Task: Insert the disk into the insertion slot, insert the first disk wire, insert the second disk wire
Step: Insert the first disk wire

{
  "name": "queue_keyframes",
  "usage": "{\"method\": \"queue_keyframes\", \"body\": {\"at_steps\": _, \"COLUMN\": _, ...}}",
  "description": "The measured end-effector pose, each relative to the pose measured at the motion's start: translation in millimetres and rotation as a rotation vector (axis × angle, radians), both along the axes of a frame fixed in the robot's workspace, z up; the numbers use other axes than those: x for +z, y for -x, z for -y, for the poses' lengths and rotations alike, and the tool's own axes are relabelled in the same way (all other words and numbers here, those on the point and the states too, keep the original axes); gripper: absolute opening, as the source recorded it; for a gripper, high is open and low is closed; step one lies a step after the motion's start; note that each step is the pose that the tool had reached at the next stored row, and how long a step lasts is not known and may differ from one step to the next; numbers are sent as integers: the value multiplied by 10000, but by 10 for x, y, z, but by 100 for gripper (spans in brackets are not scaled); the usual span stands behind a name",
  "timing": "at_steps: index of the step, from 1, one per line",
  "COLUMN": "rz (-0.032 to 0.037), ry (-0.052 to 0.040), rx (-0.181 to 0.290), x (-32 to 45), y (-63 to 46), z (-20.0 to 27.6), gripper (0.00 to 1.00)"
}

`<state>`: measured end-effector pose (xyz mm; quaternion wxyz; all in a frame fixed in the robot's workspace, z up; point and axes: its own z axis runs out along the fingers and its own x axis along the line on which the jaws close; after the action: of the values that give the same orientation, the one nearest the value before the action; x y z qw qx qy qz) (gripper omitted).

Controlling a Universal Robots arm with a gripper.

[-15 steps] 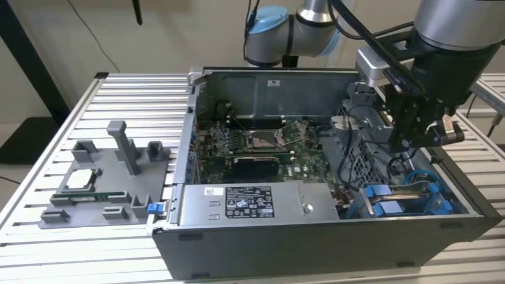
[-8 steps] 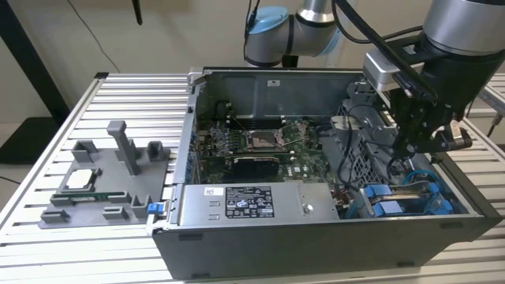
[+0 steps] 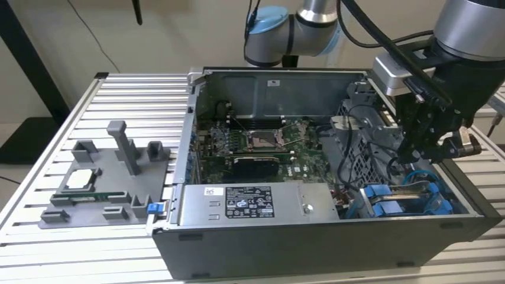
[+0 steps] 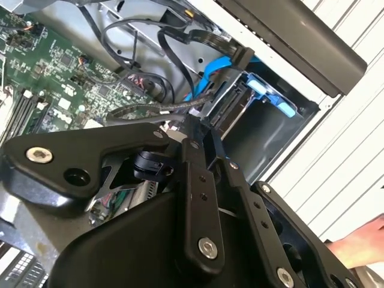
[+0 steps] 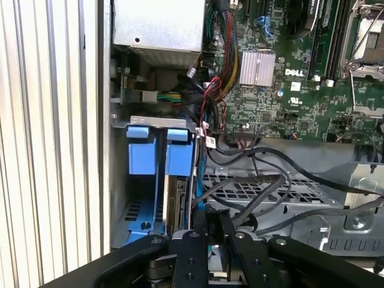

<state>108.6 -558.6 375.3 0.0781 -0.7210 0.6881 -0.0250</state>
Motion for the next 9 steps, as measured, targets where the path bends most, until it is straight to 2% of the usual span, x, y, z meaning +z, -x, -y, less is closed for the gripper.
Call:
{"method": "queue_keyframes", "body": {"at_steps": 4, "rz": -108, "ry": 61, "rx": 0, "x": -15, "y": -42, "z": 32, "gripper": 0}}
{"method": "queue_keyframes", "body": {"at_steps": 9, "rz": -206, "ry": 143, "rx": 0, "x": -37, "y": -86, "z": 54, "gripper": 0}}
